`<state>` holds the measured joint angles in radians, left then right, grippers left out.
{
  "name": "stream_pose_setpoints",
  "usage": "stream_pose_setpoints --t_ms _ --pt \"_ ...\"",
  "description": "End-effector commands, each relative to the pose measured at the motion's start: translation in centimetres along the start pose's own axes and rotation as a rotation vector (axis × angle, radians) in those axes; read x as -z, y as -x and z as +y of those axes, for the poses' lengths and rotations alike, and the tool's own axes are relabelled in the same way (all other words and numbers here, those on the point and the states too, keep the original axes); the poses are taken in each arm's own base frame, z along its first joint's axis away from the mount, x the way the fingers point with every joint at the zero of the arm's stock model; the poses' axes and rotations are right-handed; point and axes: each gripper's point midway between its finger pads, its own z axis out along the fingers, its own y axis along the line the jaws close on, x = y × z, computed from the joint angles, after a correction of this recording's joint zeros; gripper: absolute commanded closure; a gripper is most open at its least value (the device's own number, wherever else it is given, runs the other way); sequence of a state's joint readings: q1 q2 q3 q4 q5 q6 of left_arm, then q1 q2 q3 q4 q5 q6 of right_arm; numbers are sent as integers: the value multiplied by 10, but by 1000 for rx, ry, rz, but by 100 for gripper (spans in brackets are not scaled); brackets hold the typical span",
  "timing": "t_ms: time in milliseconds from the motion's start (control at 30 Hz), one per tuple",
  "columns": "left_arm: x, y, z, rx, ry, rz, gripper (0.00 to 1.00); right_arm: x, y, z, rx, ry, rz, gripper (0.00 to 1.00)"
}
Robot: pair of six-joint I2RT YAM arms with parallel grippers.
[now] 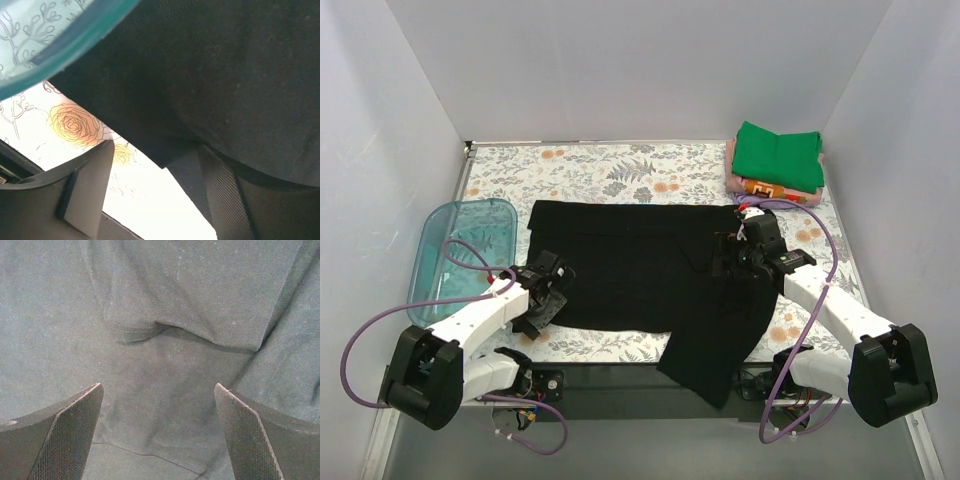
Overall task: Fold and stack the t-shirts
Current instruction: Fold the tshirt
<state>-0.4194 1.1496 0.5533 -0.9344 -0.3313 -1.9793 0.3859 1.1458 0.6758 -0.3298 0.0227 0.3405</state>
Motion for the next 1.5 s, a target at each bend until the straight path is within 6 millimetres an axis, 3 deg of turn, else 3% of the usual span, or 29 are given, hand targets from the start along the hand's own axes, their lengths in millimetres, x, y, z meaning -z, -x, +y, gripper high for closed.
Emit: stream_pose_setpoints --t_ms 0,167,233,300,467,533,567,700,800,967,1067,1200,1333,1433,1467 --pt "-17 6 -9 444 36 -51 34 -1 8 3 7 13 -34 2" --pt "-28 -1 2 449 54 -48 44 -2 5 3 2 14 -25 1" --pt "-29 1 2 445 64 -59 58 -1 4 3 2 22 -24 2" --pt "-29 1 4 440 77 -59 81 0 0 3 1 23 -22 2" --pt "-26 0 8 435 75 -55 100 7 -24 5 -1 44 34 2" --pt "-24 -2 6 415 57 -41 100 14 -41 21 42 75 65 1" --pt "-22 -1 4 413 49 -41 100 16 -48 18 56 45 81 2" --pt "-19 0 5 395 43 -41 100 41 -92 59 248 111 160 2" --pt "-18 -1 2 389 29 -32 100 66 -160 84 459 196 315 2" --pt "-18 -1 3 379 35 -30 100 86 -220 88 669 231 454 2" --pt "-19 -3 2 378 26 -19 100 96 -242 93 749 257 507 2" --pt "-20 -5 -1 369 17 -9 100 101 -255 96 815 258 541 7" --pt "-20 -4 2 370 35 -19 100 95 -265 84 845 203 578 11" --pt "-21 -5 2 368 32 -14 100 87 -263 74 847 138 558 18" --pt "-20 -5 2 368 32 -14 100 86 -260 67 835 88 552 32"
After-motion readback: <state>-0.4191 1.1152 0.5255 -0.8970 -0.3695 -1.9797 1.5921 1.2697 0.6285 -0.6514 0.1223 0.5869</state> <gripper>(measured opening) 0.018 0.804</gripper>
